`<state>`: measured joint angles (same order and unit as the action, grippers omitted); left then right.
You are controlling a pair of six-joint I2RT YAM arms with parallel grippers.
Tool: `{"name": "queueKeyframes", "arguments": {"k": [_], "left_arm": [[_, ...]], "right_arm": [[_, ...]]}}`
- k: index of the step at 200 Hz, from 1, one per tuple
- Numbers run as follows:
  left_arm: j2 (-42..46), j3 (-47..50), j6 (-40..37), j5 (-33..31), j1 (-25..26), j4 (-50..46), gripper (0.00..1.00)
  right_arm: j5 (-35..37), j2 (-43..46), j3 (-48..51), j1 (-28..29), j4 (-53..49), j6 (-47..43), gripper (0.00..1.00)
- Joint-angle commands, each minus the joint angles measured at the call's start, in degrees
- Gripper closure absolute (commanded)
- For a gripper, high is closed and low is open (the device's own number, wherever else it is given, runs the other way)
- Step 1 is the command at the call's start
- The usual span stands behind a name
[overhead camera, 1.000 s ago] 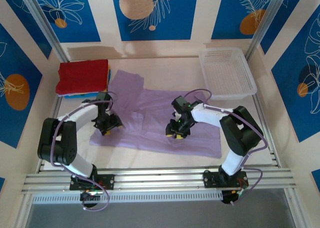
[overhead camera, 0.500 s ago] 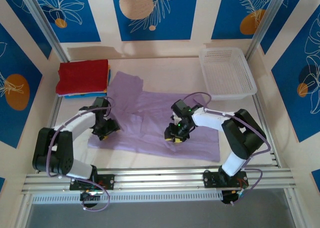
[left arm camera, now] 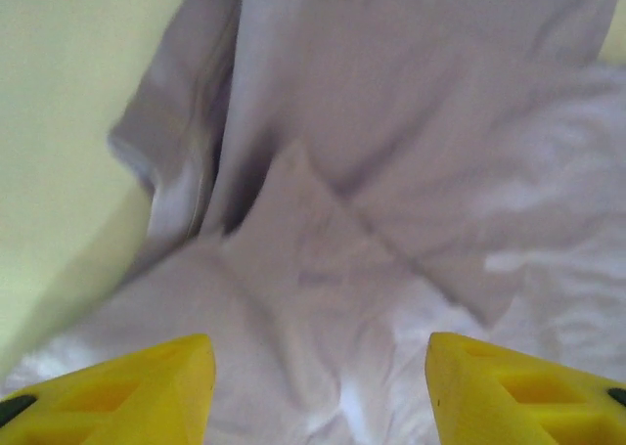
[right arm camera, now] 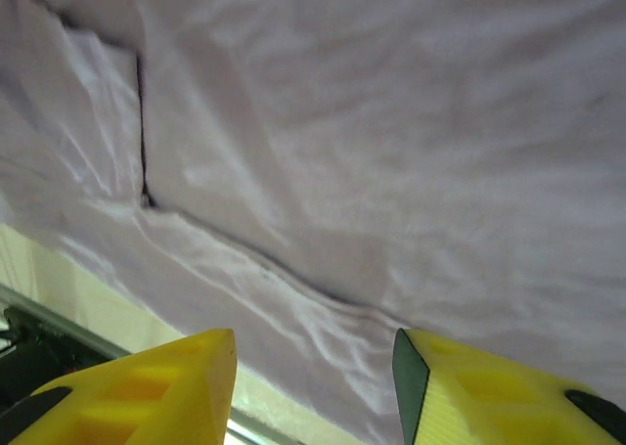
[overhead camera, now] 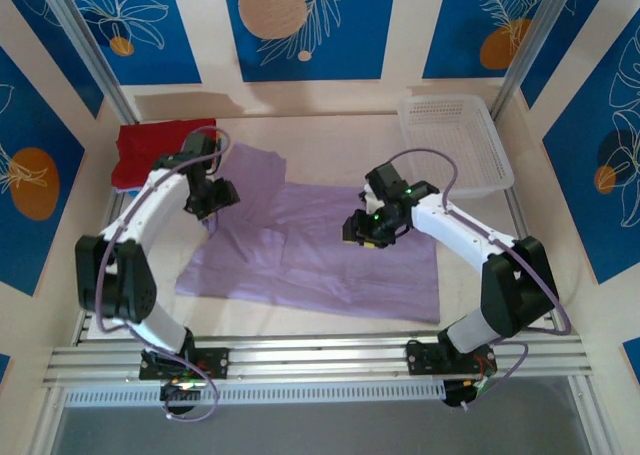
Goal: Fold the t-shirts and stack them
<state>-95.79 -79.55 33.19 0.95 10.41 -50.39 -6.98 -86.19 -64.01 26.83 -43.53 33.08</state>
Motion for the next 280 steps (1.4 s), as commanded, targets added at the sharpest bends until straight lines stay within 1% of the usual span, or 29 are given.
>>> {"name": "queueKeyframes", "arguments": {"k": [1,30,69,106,121,143,190,197,213,224,239,260,280], "left_arm": [[-8.71,-9.56,-4.48,-3.38,0.31,-4.51,0.43],[-20.11,-23.53,-7.0,-6.24,0.34,-6.65,0.45],[-35.21,-42.56,-10.22,-10.51,0.31,-9.55,0.53],[-49.22,-61.58,-13.15,-13.83,0.14,-13.08,0.55],[-53.08,-66.23,-13.51,-14.16,-0.18,-13.68,0.56],[-55.63,-67.58,-13.66,-14.44,-0.89,-12.72,0.57],[-58.92,-67.58,-15.41,-15.6,-1.1,-15.0,0.57],[-59.56,-67.62,-15.52,-15.35,-1.23,-14.93,0.58],[-60.52,-67.62,-15.03,-13.32,-1.44,-14.57,0.66],[-60.76,-67.63,-14.74,-12.67,-1.4,-14.47,0.75],[-60.68,-67.59,-14.47,-11.8,-1.38,-14.47,0.87],[-59.64,-67.32,-14.12,-10.27,-1.36,-14.21,1.0],[-58.28,-66.96,-13.64,-8.44,-1.43,-13.4,1.0]], "right_arm": [[1.84,-1.77,-4.78,-2.89,-6.77,-4.38,0.53],[1.28,-4.28,-8.05,-5.39,-7.36,-5.89,0.54],[-0.45,-9.01,-11.84,-7.9,-7.97,-7.88,0.55],[-0.98,-13.2,-15.68,-9.61,-8.76,-9.74,0.56],[-1.58,-14.52,-17.07,-10.65,-9.18,-10.19,0.57],[-2.41,-15.82,-18.93,-11.92,-9.88,-10.91,0.57],[-2.45,-16.75,-20.12,-13.43,-9.74,-11.96,0.58],[-2.38,-17.21,-20.47,-13.79,-9.73,-11.99,0.58],[-1.23,-18.53,-22.54,-14.45,-10.17,-12.2,0.59],[1.33,-19.53,-24.22,-14.4,-10.29,-12.49,0.59],[6.34,-21.83,-27.63,-14.04,-11.74,-12.69,0.59],[14.53,-26.38,-33.02,-12.31,-14.83,-15.13,0.61],[21.06,-30.99,-37.38,-10.39,-17.54,-17.21,0.62]]}}
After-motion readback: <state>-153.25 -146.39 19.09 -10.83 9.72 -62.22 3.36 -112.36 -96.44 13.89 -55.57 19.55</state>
